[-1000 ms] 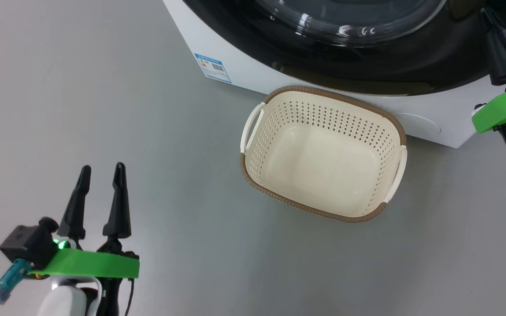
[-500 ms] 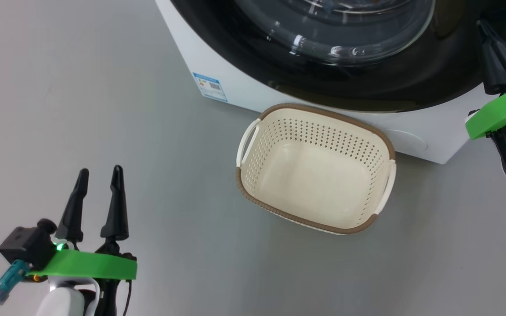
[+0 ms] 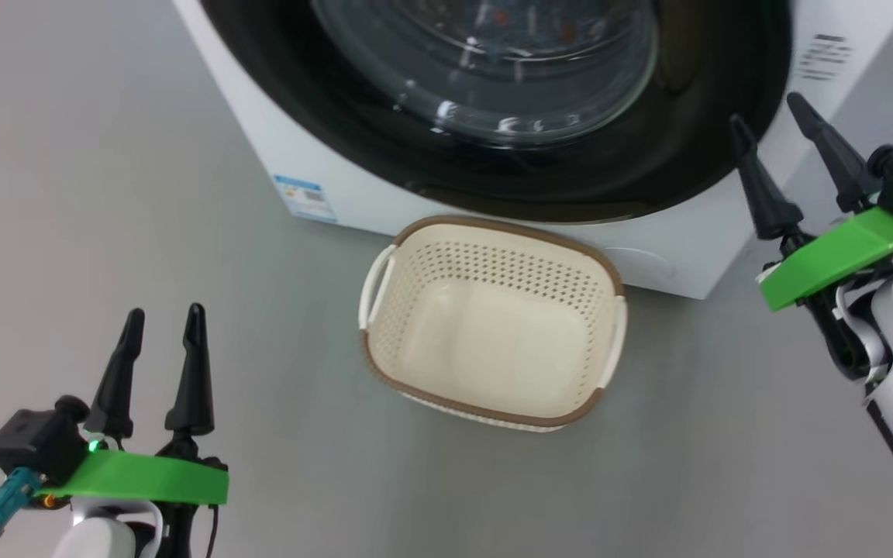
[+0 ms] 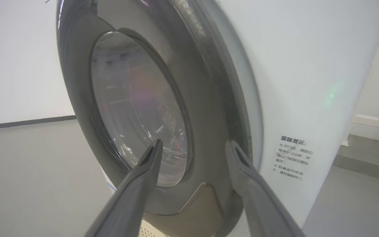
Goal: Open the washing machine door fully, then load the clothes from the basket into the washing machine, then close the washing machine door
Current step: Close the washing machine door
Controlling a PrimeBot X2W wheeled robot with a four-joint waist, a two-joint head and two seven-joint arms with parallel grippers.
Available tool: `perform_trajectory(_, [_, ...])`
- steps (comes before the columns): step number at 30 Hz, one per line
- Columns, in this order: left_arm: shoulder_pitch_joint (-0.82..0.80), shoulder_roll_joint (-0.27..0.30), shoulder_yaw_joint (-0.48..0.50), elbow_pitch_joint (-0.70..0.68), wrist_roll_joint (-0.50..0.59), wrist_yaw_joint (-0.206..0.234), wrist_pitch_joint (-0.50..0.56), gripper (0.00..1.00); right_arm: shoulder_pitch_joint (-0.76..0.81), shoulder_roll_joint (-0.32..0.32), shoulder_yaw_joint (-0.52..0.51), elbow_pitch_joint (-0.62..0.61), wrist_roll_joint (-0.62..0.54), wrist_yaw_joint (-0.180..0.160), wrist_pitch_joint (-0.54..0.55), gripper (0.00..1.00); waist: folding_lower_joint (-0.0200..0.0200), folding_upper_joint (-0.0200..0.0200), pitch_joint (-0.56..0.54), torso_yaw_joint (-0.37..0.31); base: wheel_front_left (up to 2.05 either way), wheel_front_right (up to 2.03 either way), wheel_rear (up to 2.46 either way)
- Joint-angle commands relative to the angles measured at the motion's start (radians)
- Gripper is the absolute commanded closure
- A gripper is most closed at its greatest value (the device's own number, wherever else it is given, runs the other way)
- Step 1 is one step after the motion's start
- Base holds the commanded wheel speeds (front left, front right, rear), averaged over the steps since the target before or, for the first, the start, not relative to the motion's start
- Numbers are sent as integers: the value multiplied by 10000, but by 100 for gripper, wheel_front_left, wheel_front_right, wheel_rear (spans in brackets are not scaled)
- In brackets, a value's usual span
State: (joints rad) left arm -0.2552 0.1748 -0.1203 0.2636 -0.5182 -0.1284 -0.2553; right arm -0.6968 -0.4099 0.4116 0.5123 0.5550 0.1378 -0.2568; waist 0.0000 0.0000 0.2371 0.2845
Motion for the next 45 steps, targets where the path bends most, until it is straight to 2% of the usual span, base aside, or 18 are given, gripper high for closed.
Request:
perform_trajectory(1, [90, 397, 369, -164, -15, -23, -65, 0, 419, 76, -141, -422, 21, -71, -49, 0, 0, 0, -420, -573, 0, 0, 0])
perform_trajectory(8, [454, 587, 343, -75, -14, -23, -65, 0, 1669, 401, -594, -1356, -60, -71, -49, 0, 0, 0, -989, -1535, 0, 0, 0])
perform_trajectory(18, [831, 663, 425, -350, -95, -23, -65, 0, 2723, 825, -593, -2115, -286, -71, -49, 0, 0, 0, -1426, -2759, 0, 0, 0])
perform_trajectory(24, [1116, 510, 923, -371, -88, -23, -65, 0, 3405, 1162, -987, -2303, -614, -71, -49, 0, 0, 0, -1732, -3310, 0, 0, 0])
perform_trajectory(31, [1515, 352, 1123, -589, -198, -23, -65, 0, 4285, 1183, -1717, -2490, -622, -71, -49, 0, 0, 0, -2159, -3632, 0, 0, 0])
perform_trajectory(38, [1702, 380, 819, -768, -377, -23, -65, 0, 5172, 1239, -2243, -2622, -693, -71, -49, 0, 0, 0, -2293, -3645, 0, 0, 0])
perform_trajectory(45, [1741, 421, 787, -833, -353, -23, -65, 0, 5365, 1171, -2454, -2587, -806, -71, -49, 0, 0, 0, -2372, -3629, 0, 0, 0])
